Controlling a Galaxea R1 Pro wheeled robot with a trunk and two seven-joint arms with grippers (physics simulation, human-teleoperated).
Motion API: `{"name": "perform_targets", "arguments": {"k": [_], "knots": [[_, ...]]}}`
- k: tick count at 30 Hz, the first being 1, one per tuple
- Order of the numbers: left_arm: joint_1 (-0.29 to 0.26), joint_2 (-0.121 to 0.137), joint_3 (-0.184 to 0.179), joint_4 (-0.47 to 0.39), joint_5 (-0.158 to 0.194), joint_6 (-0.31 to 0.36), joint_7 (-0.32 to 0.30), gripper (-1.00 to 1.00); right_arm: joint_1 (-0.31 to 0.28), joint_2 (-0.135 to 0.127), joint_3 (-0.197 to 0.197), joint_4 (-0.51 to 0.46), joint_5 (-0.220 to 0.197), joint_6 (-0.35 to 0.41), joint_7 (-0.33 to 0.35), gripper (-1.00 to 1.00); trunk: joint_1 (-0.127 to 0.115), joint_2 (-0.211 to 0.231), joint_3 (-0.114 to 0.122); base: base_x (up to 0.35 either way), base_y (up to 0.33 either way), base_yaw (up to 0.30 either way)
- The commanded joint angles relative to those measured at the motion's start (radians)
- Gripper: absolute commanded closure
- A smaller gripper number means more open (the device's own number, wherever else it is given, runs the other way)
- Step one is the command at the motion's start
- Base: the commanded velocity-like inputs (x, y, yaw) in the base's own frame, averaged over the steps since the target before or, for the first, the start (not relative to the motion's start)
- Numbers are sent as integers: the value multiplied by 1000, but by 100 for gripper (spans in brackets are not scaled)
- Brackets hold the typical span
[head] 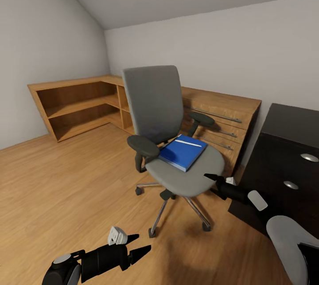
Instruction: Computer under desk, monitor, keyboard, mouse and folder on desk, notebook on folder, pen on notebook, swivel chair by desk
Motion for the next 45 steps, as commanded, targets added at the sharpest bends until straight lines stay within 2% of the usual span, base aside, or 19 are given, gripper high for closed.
{"name": "perform_targets", "arguments": {"k": [1, 7, 33, 45], "knots": [[0, 1, -1, 0, 7, 7, 1, -100, -1, 0, -6, 0, 1, 6, 1, -100, 0, 0, -1, 21, 43, 0], [0, 1, -1, 0, 7, 7, 0, -100, 0, 0, -6, 0, 1, 6, 1, -100, 0, 0, -1, 36, 20, 0], [0, 0, -1, 0, 7, 7, 3, -100, 0, 0, -6, 0, 1, 6, 1, -100, 0, 0, -1, 200, 27, 0], [0, -1, -1, 0, 7, 9, 5, -100, 0, -1, -6, 0, 1, 6, 1, -100, 0, 0, -1, 77, 96, 0]]}}
